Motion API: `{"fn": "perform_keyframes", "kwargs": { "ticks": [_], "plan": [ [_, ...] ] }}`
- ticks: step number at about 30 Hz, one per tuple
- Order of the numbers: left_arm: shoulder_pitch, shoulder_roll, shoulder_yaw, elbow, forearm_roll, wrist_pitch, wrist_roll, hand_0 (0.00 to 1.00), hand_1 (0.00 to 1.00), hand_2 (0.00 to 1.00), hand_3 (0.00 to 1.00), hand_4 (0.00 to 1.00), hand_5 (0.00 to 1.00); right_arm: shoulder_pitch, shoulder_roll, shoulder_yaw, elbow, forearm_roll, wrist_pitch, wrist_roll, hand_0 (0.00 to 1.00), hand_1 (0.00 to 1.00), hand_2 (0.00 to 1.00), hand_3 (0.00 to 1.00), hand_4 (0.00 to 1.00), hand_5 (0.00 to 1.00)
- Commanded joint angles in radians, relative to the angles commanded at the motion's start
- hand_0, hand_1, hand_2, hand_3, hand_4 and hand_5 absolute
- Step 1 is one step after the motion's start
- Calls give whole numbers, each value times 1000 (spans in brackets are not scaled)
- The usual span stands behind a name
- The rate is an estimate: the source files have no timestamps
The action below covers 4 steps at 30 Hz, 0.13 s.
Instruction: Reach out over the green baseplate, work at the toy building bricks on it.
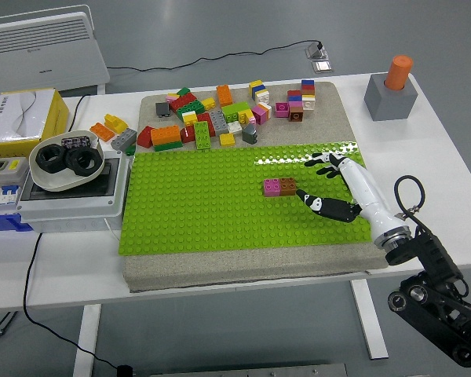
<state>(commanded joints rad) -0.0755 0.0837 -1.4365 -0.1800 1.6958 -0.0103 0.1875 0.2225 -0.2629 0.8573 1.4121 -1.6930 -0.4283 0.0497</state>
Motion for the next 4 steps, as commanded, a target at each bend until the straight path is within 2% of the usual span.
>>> {"fn": "perform_keyframes", "kwargs": {
  "ticks": [4],
  "plan": [
    [0, 0, 0, 0, -2, 0, 0, 746, 657, 587, 721, 790, 964, 0, 0, 0, -1, 4, 2, 3, 562, 509, 661, 648, 700, 286]
  ]
}}
